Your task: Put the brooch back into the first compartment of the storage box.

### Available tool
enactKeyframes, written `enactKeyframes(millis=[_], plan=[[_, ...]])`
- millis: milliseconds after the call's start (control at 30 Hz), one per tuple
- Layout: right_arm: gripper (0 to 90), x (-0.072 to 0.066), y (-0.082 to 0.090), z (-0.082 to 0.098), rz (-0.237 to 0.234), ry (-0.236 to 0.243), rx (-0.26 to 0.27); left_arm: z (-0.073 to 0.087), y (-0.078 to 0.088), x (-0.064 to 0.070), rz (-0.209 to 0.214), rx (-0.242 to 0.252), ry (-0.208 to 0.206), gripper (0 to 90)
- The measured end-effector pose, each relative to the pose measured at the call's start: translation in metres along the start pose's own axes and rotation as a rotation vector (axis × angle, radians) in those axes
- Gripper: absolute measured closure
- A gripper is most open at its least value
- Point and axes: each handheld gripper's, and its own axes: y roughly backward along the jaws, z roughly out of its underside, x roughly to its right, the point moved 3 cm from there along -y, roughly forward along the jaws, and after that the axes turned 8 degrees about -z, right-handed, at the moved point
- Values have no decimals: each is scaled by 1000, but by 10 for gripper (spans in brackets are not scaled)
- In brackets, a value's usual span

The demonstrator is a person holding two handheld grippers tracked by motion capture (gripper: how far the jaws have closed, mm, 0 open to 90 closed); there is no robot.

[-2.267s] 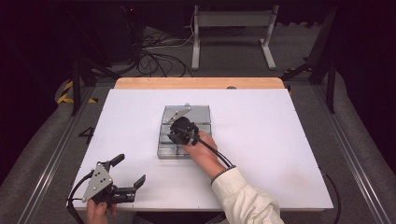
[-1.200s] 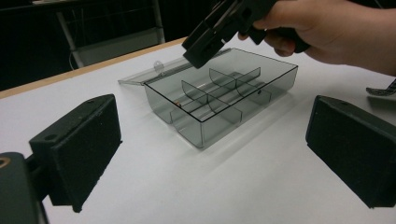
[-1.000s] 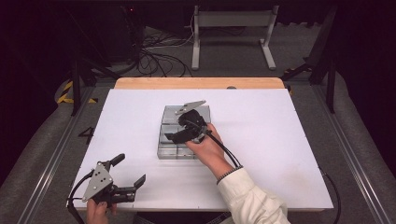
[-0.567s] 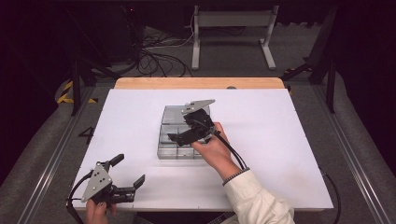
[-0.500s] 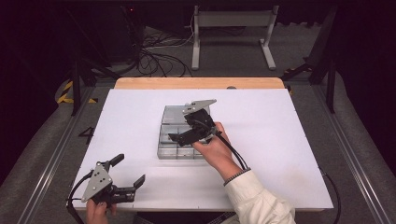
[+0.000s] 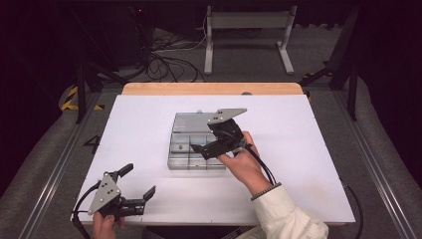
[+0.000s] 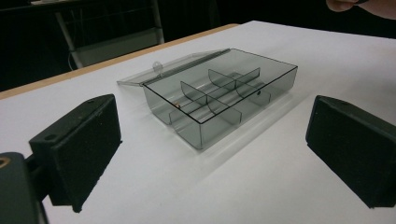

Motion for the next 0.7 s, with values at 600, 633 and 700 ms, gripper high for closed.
enactKeyframes(millis=[600,633,700], plan=[[64,-1,55,22,37,4,69,0,0,1,-4,-2,7,39],[62,-1,58,24,41,5,72,0,0,1,-4,-1,7,39],[60,-1,65,29,48,10,83,0,0,1,-6,2,6,39]])
